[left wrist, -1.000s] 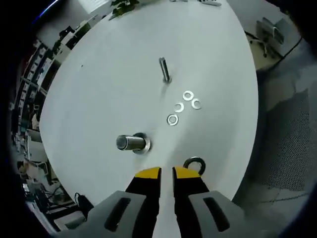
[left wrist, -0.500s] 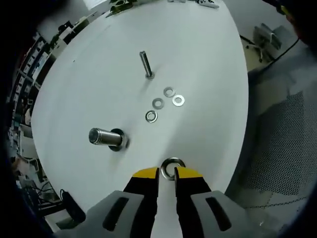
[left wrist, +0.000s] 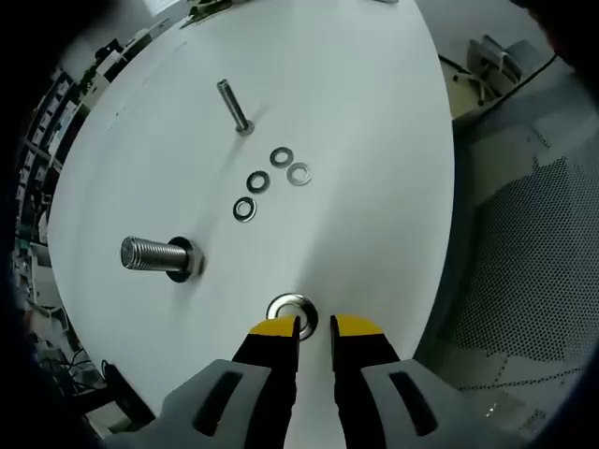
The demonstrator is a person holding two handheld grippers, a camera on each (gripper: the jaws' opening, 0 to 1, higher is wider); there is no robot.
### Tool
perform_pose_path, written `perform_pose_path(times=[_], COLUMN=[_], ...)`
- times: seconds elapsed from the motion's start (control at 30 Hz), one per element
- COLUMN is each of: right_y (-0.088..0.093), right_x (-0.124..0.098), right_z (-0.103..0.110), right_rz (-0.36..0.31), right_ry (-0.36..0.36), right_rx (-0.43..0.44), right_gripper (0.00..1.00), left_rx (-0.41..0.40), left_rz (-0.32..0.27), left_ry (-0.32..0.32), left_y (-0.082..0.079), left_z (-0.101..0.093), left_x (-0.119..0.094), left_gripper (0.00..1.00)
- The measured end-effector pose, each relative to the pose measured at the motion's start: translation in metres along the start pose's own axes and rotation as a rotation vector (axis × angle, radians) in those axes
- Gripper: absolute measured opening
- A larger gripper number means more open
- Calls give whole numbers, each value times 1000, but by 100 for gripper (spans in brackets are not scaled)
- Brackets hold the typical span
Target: Place the washer onto the threaded stud by aligning its center hole with the stud, sliding it down to the base, and recovering from edge contact or off-axis alignment until the washer reaches the visible bottom stop.
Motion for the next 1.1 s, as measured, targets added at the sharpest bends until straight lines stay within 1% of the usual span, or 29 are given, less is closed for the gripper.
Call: perform_pose_path(times=[0.07,0.1,0.13,0.17,0.2,0.37,0.53,0.67,0.8,1.03,1.1], right_y=[0,0,0,0,0,1,2,3,3,5,5], right_x=[0,0,0,0,0,0,1,0,1,1,1], right_z=[0,0,0,0,0,0,1,0,1,1,1], right_rz=[1,2,1,1,2,4,8,13,16,22,25], right_ry=[1,1,0,0,-1,-2,-3,-1,-2,-2,0], right_rx=[1,2,1,-1,-1,4,2,2,-4,-16,-12], right_gripper=[54,54,54,54,54,54,54,54,54,54,54], left_rx=[-1,20,72,106,84,98,61,22,52,35,37], left_rz=[2,19,60,29,46,60,97,103,120,123,129], left_ry=[3,2,5,0,-4,-6,-4,10,8,18,11], left_y=[0,2,6,-1,2,1,0,0,-1,0,-1], left_z=[-2,-4,-6,-6,-5,-7,-7,-5,-6,-4,-6], left_x=[2,4,6,6,5,4,4,5,5,5,5], left_gripper=[11,11,11,9,9,7,7,6,4,4,3])
Point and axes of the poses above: the point that each gripper's makers call its tool centre point, and the gripper's own axes: x roughly forward along the fingers, z roughly to its left, y roughly out of its underside, the point moved 1 cm from there along -x, roughly backward along the fingers, and after that the axes turned 8 degrees about y, right-handed, at the moved point
